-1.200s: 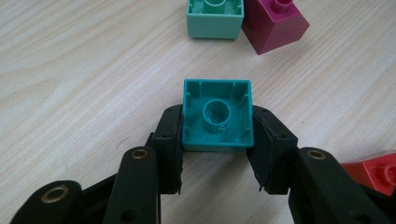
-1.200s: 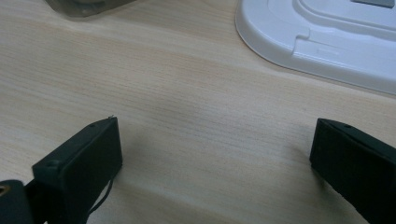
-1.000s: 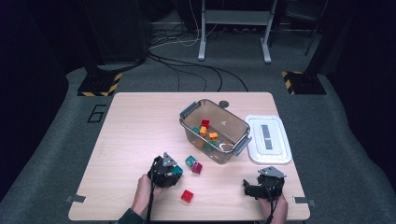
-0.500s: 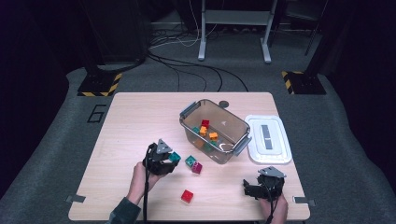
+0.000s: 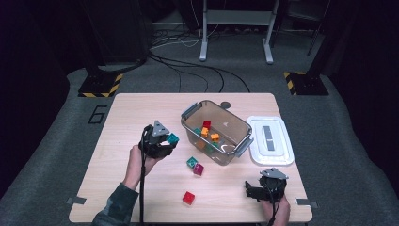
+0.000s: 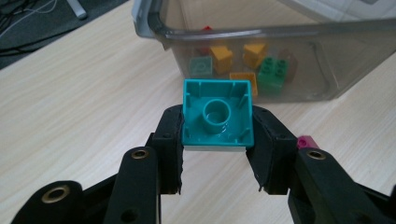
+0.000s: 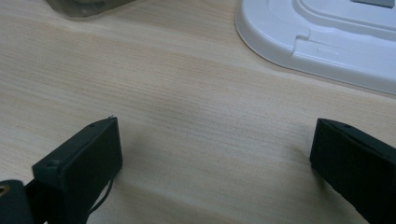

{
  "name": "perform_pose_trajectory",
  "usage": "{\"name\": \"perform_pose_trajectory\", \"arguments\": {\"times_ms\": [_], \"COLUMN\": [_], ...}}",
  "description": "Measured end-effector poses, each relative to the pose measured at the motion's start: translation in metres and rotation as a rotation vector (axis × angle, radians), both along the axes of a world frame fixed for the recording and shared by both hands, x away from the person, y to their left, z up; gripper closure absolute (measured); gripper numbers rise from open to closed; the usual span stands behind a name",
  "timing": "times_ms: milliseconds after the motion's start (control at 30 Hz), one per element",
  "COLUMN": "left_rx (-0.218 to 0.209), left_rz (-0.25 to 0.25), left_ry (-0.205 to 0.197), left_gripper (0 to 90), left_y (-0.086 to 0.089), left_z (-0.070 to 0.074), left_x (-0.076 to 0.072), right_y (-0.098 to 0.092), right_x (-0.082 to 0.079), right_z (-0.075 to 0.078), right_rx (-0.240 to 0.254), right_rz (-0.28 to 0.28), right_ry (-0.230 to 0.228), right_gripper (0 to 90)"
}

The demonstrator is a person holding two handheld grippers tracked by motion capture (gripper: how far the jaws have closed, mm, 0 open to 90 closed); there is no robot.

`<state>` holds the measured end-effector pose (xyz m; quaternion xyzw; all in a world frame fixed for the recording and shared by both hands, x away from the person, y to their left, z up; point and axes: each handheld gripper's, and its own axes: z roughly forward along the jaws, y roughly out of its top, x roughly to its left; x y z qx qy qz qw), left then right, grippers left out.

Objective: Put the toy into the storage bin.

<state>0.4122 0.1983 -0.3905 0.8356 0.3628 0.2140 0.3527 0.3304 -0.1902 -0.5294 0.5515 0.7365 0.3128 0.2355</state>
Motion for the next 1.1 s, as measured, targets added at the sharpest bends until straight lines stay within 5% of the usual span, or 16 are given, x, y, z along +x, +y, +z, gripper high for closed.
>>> {"name": "perform_pose_trajectory", "arguments": {"times_ms": [633,1100], "left_rx": [0.011,0.023], "left_rz": [-0.006,-0.016], "left_ry": [-0.059,-0.053], "left_gripper": [58.4,58.4], "left_y": [-0.013,-0.032], "left_z": [0.043,0.054], "left_x": [0.034,0.069], "right_y": [0.0,0.0], "right_x": [0.0,0.0], "right_z": [0.0,0.0], "right_rx": [0.0,0.0], "right_rz": [0.0,0.0], "right_ry": [0.0,0.0], "right_gripper": [1.2,1.2]}}
